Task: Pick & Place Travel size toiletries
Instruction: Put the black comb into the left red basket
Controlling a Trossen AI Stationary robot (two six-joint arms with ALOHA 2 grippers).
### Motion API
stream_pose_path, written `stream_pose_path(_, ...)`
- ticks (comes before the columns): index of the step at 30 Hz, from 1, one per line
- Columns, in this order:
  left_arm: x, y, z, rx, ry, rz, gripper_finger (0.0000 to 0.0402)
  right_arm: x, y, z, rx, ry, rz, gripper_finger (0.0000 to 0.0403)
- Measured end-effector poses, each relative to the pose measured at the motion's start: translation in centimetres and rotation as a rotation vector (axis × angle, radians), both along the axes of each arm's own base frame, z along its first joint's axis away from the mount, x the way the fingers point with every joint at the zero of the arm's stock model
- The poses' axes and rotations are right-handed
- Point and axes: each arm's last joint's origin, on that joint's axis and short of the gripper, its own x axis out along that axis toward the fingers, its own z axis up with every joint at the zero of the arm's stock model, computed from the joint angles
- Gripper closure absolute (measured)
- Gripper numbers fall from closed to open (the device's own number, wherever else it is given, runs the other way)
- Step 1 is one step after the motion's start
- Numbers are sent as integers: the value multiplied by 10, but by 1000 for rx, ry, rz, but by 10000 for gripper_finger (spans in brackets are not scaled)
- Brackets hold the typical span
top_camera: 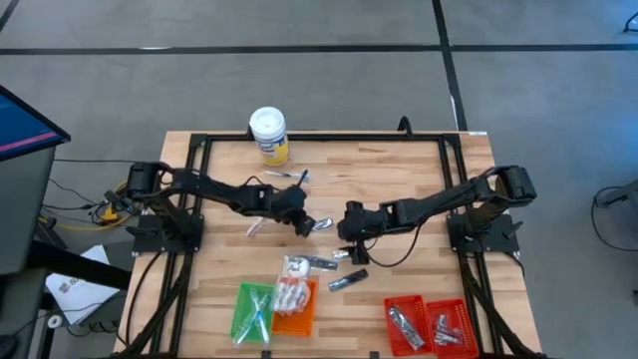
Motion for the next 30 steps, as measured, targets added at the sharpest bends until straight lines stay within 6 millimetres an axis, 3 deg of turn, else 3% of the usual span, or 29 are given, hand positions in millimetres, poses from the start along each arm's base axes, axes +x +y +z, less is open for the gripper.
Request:
stream_pose_path(3,-1,2,0,-5,4,4,401,7,-7,10,-55,-51,44,101)
stream_pose_path(14,3,-5,-4,-82,-14,29,401,12,-39,13,-172,-93,206,101)
stream_pose_path(24,10,-6,-33,-176,34,40,402,33,-53,-26,-202,-69,210,101)
stream_pose_path(30,15,-9,-37,-189,10,-50,402,33,-48,-29,-188,-60,222,101)
